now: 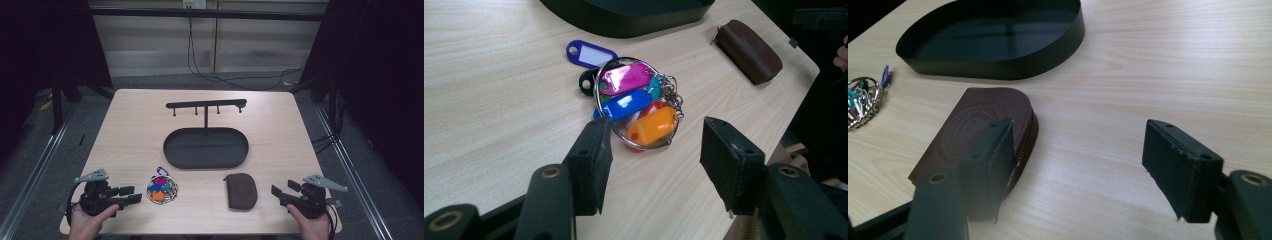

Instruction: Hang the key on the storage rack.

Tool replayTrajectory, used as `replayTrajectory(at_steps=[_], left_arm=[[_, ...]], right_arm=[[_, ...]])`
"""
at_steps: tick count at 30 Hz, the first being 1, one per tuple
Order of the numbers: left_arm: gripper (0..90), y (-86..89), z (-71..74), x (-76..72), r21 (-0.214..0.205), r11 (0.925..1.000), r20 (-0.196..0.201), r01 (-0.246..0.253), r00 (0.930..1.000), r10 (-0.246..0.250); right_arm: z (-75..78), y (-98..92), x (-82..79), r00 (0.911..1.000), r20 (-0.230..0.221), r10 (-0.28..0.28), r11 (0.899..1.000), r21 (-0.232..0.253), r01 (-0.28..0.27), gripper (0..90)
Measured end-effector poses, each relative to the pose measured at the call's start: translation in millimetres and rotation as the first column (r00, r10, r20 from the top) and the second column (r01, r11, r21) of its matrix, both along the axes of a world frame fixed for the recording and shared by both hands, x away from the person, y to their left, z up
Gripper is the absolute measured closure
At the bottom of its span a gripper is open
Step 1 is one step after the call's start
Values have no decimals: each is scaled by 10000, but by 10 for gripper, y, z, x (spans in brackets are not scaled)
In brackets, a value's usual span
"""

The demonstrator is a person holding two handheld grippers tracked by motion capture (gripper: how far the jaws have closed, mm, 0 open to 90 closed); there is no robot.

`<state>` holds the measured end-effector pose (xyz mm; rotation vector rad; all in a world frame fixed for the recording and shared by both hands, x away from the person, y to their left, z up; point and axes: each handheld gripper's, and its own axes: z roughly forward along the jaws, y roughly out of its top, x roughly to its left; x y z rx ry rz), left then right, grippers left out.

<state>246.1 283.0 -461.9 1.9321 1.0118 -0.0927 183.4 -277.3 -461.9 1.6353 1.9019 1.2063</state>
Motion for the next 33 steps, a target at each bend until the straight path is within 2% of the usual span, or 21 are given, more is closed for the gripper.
replayTrajectory(at_steps=[1, 3, 7, 13, 15, 16, 21, 22, 24, 27, 29, 31, 32, 33], left_arm=[[461, 5, -1, 6, -67, 10000, -24, -15, 10000, 15], [457, 29, -14, 26, -557, 9984, -275, -56, 9996, 40], [466, 63, -33, 44, -742, 9970, -609, -214, 9980, 168], [503, 50, -21, 35, -398, 9992, -533, -12, 9986, -9], [511, 30, -8, 29, -78, 9999, -460, 135, 9988, -139], [517, 16, -1, 20, -89, 9999, -563, 103, 9984, -108], [561, -68, 82, -39, 249, 9980, -474, 574, 9973, -561], [583, -103, 93, -30, 455, 9961, -523, 751, 9960, -727], [607, -126, 94, 2, 520, 9944, -634, 925, 9940, -891], [635, -119, 115, 45, 147, 9976, -819, 675, 9944, -661], [636, -110, 145, 78, 121, 9987, -768, 494, 9959, -483], [636, -103, 168, 119, -93, 9991, -847, 423, 9955, -429], [636, -113, 189, 137, -130, 9992, -840, 382, 9957, -392], [629, -121, 208, 150, 56, 9990, -732, 435, 9964, -430]], right_arm=[[-3, 7, 4, 10000, -58, 25, 10000, 25, -25, 277], [-9, 15, 5, 9999, -109, 64, 10000, 7, -64, 275], [-36, 23, 32, 9995, -294, 138, 9999, 45, -136, 253], [-46, 31, 36, 9990, -353, 259, 9997, -14, -259, 253], [-40, 35, 31, 9991, -347, 247, 9997, 7, -247, 253], [-38, 41, 29, 9991, -324, 276, 9996, -58, -278, 253], [-39, 61, 24, 9991, -349, 251, 9993, -264, -260, 266], [-38, 59, 25, 9992, -314, 256, 9993, -247, -264, 267], [-34, 57, 26, 9991, -237, 365, 9992, -144, -368, 271], [-37, 73, 27, 9984, -222, 517, 9984, -204, -521, 274], [-38, 79, 27, 9981, -237, 565, 9981, -243, -571, 273], [-40, 79, 27, 9982, -263, 544, 9982, -256, -550, 267], [-40, 78, 27, 9982, -280, 523, 9983, -253, -530, 267], [-43, 75, 28, 9982, -309, 512, 9984, -221, -519, 267]])
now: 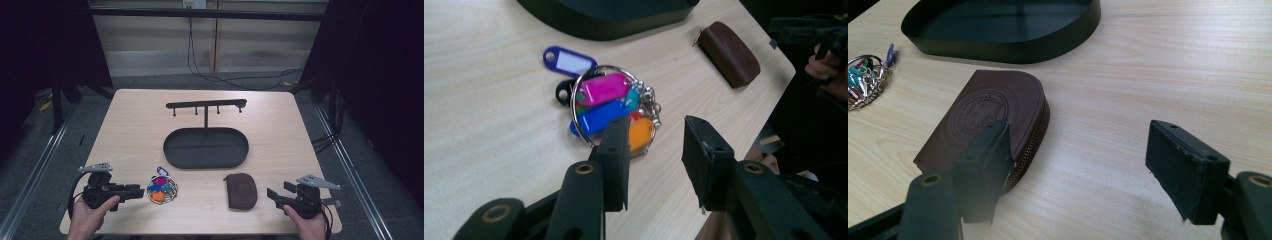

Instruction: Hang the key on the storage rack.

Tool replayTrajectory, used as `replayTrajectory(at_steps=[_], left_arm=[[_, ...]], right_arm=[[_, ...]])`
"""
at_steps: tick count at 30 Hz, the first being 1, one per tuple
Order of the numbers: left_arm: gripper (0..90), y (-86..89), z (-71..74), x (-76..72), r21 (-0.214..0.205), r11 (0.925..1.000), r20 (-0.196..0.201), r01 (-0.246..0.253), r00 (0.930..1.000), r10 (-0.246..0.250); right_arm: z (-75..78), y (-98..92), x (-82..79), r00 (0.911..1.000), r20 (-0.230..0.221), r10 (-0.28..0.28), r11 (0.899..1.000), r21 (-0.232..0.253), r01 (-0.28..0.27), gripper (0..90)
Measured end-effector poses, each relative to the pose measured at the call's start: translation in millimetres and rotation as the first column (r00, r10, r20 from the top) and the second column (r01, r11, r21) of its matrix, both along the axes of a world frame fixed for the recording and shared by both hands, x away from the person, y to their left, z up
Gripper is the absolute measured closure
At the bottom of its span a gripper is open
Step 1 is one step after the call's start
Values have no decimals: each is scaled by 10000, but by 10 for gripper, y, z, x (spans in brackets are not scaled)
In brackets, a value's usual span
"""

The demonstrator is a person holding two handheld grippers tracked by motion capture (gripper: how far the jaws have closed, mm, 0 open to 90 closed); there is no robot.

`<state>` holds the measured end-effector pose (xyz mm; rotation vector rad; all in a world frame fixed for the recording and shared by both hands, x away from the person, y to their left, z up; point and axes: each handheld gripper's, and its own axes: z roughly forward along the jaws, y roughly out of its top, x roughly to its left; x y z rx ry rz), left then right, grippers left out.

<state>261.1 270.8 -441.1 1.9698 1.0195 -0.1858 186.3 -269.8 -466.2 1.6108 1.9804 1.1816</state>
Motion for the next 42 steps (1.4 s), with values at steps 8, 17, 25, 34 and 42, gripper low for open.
replayTrajectory(at_steps=[8, 17, 25, 34, 42], left_arm=[[582, -58, 146, 78, 1236, 9913, 223, 457, 9986, -488], [636, -150, 208, 203, 1648, 9848, 3, 552, 9984, -560], [656, -276, 254, 304, 2147, 9744, -99, 663, 9978, -657], [665, -368, 393, 434, 2912, 9515, -307, 991, 9951, -942], [687, -516, 385, 565, 3851, 9123, -1071, 1393, 9886, -1057]], right_arm=[[0, 12, 6, 10000, -16, 89, 10000, -39, -89, 266], [-10, 11, 9, 9999, -111, 104, 9999, -39, -104, 260], [-17, 19, 15, 9998, -201, 87, 9999, -130, -90, 260], [-20, 15, 21, 9997, -250, 79, 9998, -170, -83, 260], [-27, 16, 28, 9994, -337, 47, 9999, -151, -52, 253]])
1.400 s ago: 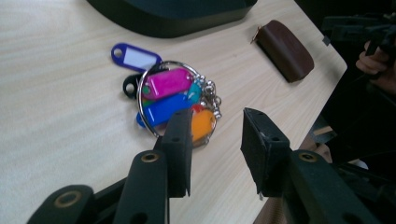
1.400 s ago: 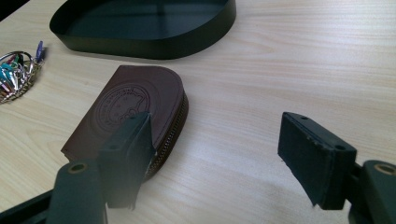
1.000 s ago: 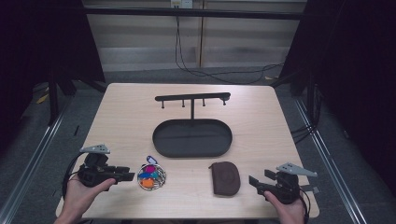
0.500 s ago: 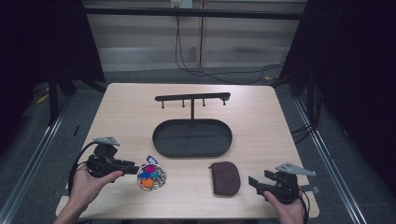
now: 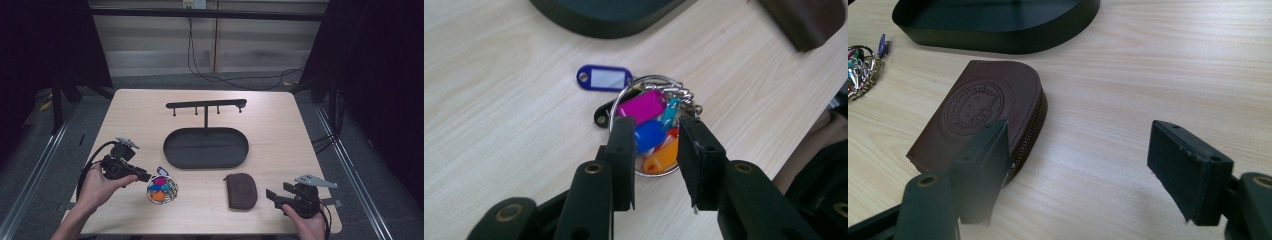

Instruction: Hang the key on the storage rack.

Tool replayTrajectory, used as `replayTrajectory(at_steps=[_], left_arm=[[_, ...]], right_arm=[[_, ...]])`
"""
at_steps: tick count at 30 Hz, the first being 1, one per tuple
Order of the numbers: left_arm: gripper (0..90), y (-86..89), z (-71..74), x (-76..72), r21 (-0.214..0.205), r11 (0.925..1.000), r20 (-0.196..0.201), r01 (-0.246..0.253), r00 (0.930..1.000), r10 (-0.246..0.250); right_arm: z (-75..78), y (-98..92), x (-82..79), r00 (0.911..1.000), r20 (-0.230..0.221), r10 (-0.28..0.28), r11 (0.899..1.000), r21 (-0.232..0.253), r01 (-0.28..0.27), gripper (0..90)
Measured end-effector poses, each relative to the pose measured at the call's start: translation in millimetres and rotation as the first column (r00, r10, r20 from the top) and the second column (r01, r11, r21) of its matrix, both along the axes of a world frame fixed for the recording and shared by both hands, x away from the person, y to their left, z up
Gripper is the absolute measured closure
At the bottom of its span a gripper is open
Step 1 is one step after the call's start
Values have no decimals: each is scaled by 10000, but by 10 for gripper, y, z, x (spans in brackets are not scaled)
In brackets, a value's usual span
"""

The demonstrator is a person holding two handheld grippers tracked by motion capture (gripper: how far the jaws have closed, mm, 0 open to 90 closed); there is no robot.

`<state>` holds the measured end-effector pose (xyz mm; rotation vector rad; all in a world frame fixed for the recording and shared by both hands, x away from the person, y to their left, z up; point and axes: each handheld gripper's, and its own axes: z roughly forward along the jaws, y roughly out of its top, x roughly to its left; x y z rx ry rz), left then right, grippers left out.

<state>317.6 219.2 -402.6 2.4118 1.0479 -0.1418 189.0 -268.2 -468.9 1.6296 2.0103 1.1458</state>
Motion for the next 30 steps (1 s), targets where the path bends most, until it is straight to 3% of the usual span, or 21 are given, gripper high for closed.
replayTrajectory(at_steps=[9, 18, 28, 30], left_arm=[[734, -111, -43, 151, 908, 9959, -698, -51, 9975, 114], [762, -200, -163, 253, 1513, 9879, -1389, 343, 9902, -131], [744, -279, -297, 324, 2037, 9776, -1796, 524, 9836, -153], [740, -300, -343, 342, 2273, 9724, -1860, 521, 9825, -91]], right_arm=[[-6, 1, 6, 10000, -55, 18, 10000, -49, -19, 249], [-8, 14, 8, 10000, -79, 55, 9999, -141, -56, 246], [-14, 15, 14, 9998, -172, 109, 9999, -58, -110, 244], [-19, 17, 18, 9997, -234, 100, 9999, -75, -102, 238]])
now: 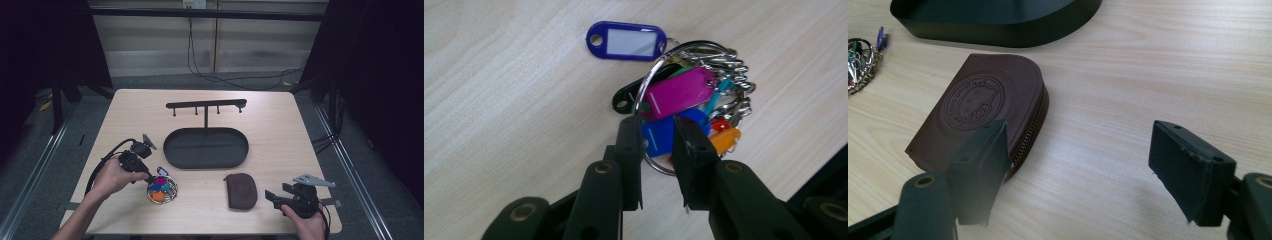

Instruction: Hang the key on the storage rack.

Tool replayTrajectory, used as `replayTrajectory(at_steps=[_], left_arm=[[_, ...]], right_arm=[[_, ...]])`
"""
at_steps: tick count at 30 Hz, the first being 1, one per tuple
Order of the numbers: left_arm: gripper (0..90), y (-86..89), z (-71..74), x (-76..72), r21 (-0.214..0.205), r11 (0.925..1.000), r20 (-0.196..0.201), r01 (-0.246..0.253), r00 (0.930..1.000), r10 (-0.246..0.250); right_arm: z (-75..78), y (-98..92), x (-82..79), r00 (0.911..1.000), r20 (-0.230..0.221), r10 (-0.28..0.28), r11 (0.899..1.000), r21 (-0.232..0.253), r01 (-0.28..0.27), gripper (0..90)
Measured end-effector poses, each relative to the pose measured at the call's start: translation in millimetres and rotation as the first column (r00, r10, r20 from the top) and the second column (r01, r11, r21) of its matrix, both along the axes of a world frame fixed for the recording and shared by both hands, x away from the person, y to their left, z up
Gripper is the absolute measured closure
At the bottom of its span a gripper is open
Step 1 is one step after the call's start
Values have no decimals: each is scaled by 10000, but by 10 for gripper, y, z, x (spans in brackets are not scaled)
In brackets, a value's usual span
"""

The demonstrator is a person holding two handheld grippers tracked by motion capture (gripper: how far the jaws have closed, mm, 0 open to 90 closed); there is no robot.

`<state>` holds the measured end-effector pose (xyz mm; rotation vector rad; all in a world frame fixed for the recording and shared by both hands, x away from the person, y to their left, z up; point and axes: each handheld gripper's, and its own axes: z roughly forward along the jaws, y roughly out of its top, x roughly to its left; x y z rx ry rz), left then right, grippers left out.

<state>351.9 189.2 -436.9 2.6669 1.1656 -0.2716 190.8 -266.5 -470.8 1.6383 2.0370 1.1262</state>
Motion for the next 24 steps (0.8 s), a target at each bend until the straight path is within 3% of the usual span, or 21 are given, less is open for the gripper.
replayTrajectory(at_steps=[3, 11, 14, 17, 24], left_arm=[[742, -11, -36, 19, 81, 10000, -148, -3, 9999, 4], [762, -58, -121, 51, 274, 9996, -440, 1, 9990, 11], [784, -53, -137, 67, 336, 9994, -409, -37, 9992, 50], [775, -52, -157, 83, 326, 9995, -663, -40, 9978, 62], [755, -100, -214, 110, 405, 9991, -850, -103, 9963, 137]], right_arm=[[-14, 11, 16, 9998, -159, 99, 10000, 2, -99, 204], [-1, 0, 7, 9999, 3, 137, 9999, 75, -137, 146], [3, 4, 4, 9999, 81, 139, 9999, 80, -140, 143], [-1, 5, 8, 9998, 55, 190, 9998, 3, -190, 140], [-3, 5, 11, 9998, 18, 206, 9998, -18, -206, 140]])
